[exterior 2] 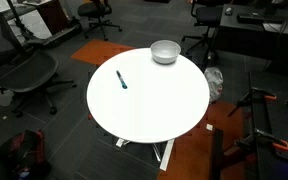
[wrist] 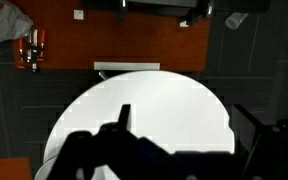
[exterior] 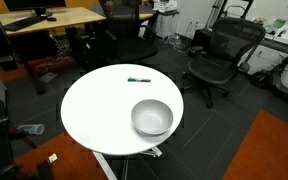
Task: Put the green marker inside the grey bowl
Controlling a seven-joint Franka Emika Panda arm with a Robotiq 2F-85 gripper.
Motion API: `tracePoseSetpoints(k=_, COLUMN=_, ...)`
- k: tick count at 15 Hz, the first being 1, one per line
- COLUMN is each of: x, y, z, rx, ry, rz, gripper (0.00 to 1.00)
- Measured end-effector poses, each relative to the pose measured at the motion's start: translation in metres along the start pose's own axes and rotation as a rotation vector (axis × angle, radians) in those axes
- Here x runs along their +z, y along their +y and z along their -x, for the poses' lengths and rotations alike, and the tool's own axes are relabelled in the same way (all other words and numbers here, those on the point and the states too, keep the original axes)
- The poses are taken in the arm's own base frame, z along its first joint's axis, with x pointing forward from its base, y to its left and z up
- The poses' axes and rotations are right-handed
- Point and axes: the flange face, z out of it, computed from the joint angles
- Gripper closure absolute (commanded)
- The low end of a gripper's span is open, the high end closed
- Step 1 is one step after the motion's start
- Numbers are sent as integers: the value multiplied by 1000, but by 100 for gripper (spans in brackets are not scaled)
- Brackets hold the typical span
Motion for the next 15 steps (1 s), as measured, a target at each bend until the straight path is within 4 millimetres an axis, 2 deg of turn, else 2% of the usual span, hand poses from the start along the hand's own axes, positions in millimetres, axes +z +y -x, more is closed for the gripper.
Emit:
tracePoseSetpoints(k=9, x=-2, y=-4, z=-4, rx=0, ry=11, rz=-7, gripper=0)
tracePoseSetpoints(k=12, x=-7, y=-15, z=-21, rx=21, ry=37, rz=-8, gripper=0)
tracePoseSetpoints(k=15, x=-12, y=-31, z=-52, rx=82, ry=68, rz=-6, gripper=0)
